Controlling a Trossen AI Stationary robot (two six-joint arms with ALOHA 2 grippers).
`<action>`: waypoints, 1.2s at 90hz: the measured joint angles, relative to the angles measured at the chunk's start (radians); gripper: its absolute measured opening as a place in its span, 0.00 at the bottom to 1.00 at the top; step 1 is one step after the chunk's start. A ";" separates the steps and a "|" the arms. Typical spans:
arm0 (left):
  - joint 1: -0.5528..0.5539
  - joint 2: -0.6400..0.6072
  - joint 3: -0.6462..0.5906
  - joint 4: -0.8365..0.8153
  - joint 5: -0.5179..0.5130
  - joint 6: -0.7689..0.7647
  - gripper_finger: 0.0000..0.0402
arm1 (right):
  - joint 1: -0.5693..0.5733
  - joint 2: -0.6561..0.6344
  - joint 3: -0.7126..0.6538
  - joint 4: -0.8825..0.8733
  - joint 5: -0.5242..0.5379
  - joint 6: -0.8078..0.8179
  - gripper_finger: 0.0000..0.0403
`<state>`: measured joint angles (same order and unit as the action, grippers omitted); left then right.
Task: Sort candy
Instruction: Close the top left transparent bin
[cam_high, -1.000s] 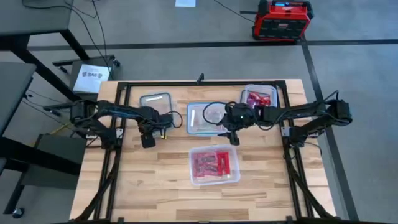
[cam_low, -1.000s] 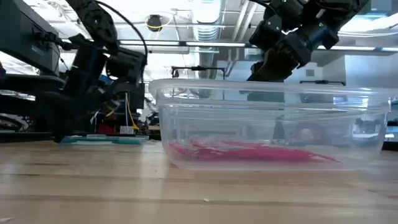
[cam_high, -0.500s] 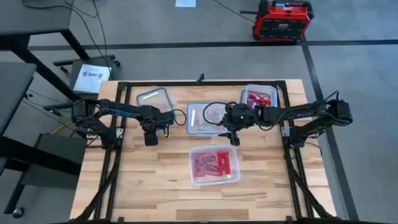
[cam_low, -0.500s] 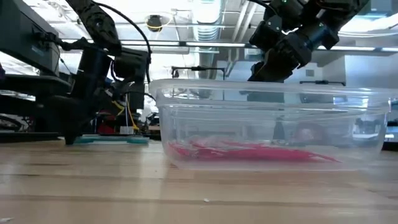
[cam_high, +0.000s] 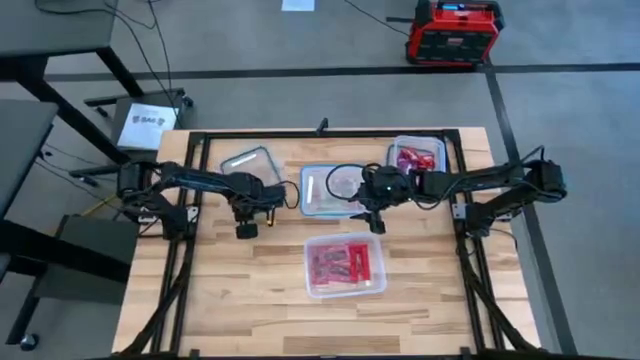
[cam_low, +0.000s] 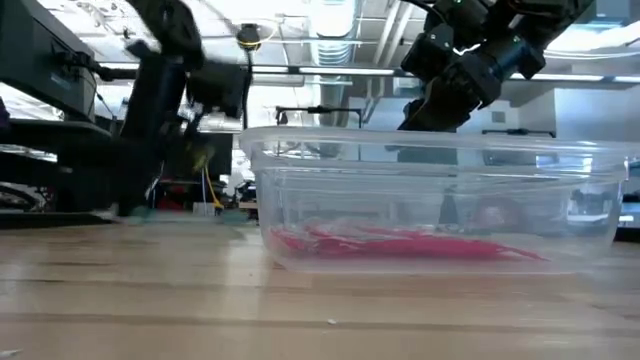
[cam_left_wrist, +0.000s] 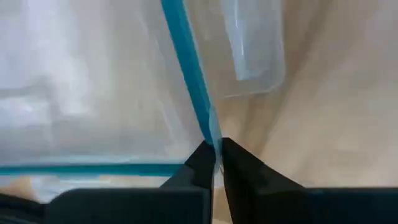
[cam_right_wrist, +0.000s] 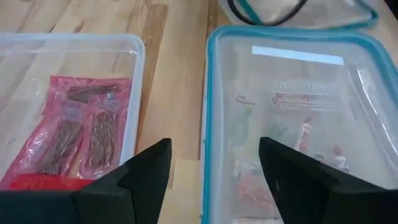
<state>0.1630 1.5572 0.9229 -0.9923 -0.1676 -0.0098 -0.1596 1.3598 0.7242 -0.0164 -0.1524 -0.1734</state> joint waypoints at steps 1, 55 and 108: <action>-0.002 -0.004 0.007 -0.009 0.002 -0.003 0.00 | 0.000 0.000 0.000 0.000 0.000 0.000 0.57; -0.160 -0.150 0.379 -0.228 -0.008 -0.134 0.00 | -0.001 -0.133 0.000 0.005 0.030 -0.125 0.57; -0.212 -0.150 0.794 -0.198 0.031 -0.045 0.00 | -0.128 -0.298 -0.001 -0.001 0.052 -0.145 0.57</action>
<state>-0.0490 1.4071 1.7169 -1.1907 -0.1364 -0.0547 -0.2874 1.0615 0.7235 -0.0177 -0.1000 -0.3186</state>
